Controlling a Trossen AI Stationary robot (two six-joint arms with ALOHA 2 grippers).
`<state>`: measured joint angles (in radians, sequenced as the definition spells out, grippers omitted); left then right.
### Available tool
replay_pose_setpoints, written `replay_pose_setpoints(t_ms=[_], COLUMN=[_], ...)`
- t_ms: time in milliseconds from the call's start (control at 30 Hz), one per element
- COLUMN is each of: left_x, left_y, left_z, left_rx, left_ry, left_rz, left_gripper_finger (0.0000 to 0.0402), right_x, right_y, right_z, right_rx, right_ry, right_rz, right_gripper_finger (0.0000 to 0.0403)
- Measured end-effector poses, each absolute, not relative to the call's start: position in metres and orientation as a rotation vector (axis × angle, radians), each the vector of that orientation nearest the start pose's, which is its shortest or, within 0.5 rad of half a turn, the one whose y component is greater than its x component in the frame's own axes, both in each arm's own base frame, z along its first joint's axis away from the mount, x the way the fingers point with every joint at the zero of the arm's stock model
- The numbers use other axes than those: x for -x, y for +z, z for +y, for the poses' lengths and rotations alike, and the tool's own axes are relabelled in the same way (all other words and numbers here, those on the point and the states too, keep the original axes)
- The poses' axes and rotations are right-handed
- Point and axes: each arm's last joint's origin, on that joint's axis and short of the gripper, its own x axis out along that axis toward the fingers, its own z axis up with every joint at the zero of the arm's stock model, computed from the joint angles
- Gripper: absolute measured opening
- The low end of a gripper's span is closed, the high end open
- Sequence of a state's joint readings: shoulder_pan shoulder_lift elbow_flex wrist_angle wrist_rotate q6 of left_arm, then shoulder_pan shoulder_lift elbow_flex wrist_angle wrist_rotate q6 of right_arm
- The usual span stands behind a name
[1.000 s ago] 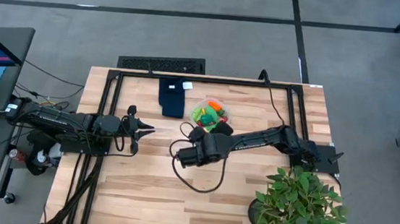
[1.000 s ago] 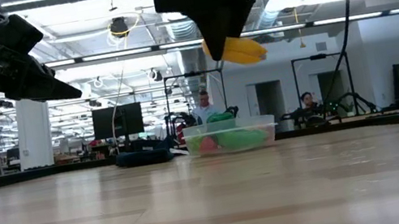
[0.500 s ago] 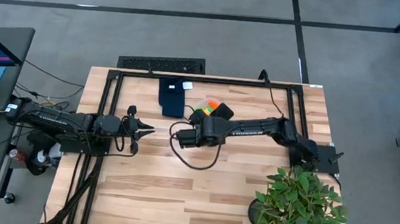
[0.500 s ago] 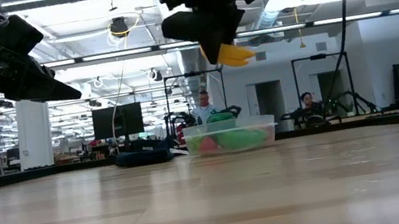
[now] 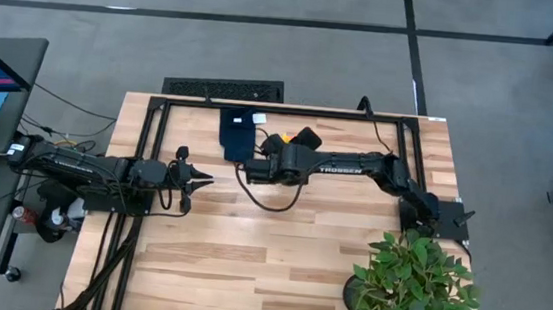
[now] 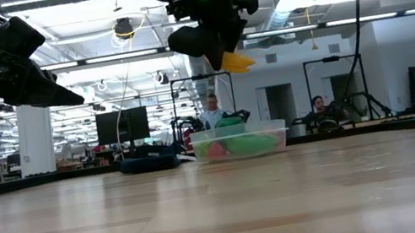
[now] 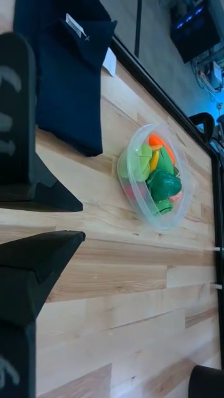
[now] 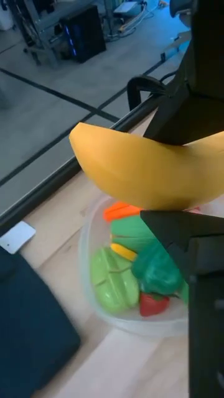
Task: Pick and placing Produce into tupperware
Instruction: Put the yellow banana into the transparent container
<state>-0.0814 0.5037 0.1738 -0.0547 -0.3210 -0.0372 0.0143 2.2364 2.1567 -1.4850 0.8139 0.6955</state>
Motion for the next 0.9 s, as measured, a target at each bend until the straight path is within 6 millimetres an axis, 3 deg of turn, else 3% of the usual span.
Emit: replay_pose_setpoints(t_ms=[267, 900], left_x=[-0.128, -0.128], left_y=[0.172, 0.171], left_z=[-0.001, -0.001], left_rx=[-0.04, -0.031], left_ry=[0.244, 0.244], left_rz=[0.384, 0.39], left_gripper_finger=[0.005, 0.005], right_x=[-0.435, -0.432], right_y=[0.263, 0.213], right_z=[-0.034, -0.054], right_rx=[0.082, 0.079], right_ry=[-1.079, -1.079], right_rz=[1.131, 1.216], right_gripper_finger=[0.0165, 0.016])
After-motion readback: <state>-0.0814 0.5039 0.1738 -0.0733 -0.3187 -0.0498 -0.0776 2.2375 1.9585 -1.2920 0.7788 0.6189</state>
